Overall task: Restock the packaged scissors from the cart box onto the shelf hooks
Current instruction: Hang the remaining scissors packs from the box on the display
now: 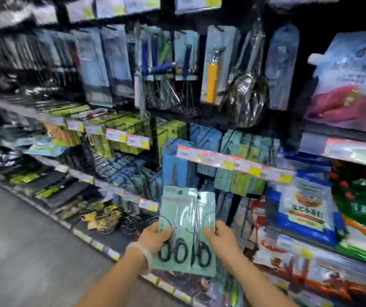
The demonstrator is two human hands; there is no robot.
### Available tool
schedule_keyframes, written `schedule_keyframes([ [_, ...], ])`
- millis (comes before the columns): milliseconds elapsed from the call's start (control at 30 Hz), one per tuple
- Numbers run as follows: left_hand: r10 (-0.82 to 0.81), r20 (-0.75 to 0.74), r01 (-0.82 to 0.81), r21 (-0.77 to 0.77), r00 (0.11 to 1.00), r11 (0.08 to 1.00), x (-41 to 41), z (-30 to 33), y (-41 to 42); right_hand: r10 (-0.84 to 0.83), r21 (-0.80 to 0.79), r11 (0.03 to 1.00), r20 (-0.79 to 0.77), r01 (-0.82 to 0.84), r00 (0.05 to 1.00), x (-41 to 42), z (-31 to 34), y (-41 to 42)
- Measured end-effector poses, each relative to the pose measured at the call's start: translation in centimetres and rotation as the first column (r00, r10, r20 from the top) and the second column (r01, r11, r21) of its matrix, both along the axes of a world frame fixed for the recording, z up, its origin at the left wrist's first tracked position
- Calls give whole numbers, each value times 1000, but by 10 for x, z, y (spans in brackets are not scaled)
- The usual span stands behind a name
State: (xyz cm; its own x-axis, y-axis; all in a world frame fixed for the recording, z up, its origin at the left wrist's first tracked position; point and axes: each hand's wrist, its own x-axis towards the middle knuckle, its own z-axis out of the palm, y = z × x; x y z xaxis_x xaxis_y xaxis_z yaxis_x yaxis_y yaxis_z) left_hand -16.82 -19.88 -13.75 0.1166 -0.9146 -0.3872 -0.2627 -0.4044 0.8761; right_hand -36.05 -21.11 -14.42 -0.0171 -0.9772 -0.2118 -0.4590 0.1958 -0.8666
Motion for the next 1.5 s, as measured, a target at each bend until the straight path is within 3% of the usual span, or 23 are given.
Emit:
schedule_keyframes([
  [233, 214, -115, -212, 27, 970, 977, 74, -8, -21, 120, 19, 992, 59, -121, 991, 91, -1, -58],
  [867, 282, -76, -282, 17, 956, 959, 234, -13, -163, 190, 52, 980, 17, -191, 982, 244, -9, -215],
  [1033, 230, -131, -226, 49, 964, 973, 274, -20, -204, 121, 48, 991, 43, -123, 992, 279, -7, -245],
  [1133, 134, -68, -132, 32, 989, 991, 298, -20, -228, 58, 21, 998, 71, -60, 996, 300, -5, -262],
  [1333, 15, -84, -13, 23, 996, 1000, 353, -13, -264, -205, -72, 972, 186, 222, 961, 340, 5, -283],
  [1500, -123, -112, 125, 15, 986, 992, 373, -17, -282, -345, 4, 936, 194, 351, 918, 356, -7, -284],
])
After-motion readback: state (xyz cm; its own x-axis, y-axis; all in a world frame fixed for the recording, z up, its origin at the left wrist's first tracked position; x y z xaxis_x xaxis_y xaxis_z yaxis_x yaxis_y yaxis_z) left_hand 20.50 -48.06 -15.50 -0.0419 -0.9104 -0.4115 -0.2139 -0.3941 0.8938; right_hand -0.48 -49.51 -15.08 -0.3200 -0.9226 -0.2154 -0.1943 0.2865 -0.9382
